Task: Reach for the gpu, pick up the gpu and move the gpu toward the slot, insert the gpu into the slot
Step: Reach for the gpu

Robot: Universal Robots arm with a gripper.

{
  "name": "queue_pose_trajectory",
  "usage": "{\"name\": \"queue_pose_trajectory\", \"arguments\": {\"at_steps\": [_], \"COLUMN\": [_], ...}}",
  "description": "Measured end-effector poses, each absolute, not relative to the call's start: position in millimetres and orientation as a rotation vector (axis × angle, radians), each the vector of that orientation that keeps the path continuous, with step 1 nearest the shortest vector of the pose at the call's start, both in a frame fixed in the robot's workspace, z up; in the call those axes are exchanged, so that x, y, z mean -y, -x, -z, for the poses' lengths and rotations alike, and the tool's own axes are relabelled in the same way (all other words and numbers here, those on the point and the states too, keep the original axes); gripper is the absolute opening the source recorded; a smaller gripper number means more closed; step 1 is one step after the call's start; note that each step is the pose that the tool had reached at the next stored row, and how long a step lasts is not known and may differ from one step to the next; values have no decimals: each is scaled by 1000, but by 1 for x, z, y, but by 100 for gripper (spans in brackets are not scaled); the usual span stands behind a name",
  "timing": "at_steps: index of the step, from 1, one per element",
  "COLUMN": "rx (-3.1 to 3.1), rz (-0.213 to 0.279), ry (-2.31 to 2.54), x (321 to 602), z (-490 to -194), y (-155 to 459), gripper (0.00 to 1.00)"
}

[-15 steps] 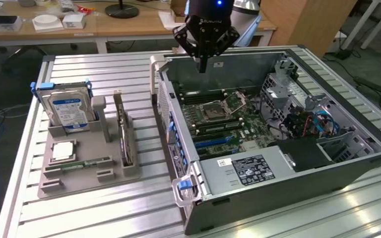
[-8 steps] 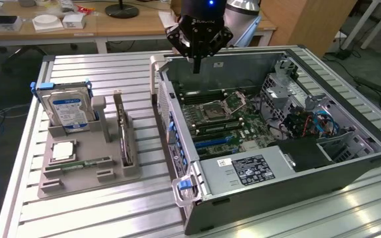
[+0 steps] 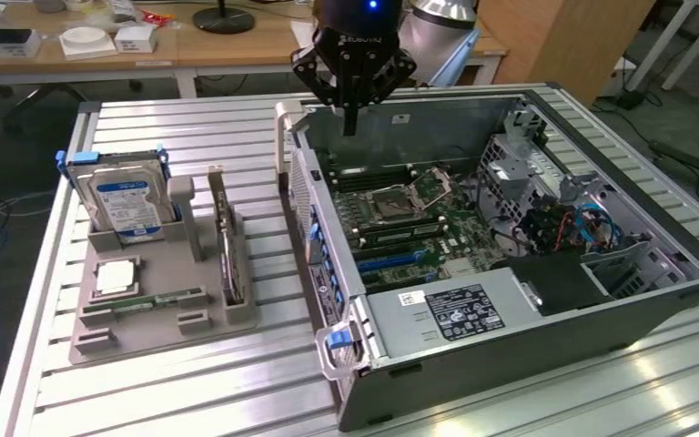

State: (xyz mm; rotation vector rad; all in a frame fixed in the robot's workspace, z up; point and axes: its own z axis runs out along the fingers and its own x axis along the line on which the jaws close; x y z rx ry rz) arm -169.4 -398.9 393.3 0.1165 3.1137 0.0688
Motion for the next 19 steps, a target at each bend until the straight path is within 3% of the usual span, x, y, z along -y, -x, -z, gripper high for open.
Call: {"name": "queue_pose_trajectory", "arguments": {"at_steps": [19], "rx": [-3114], "rz": [-69], "ry": [-117], "x": [399], "z": [-393], "y": [194], "gripper": [10]}}
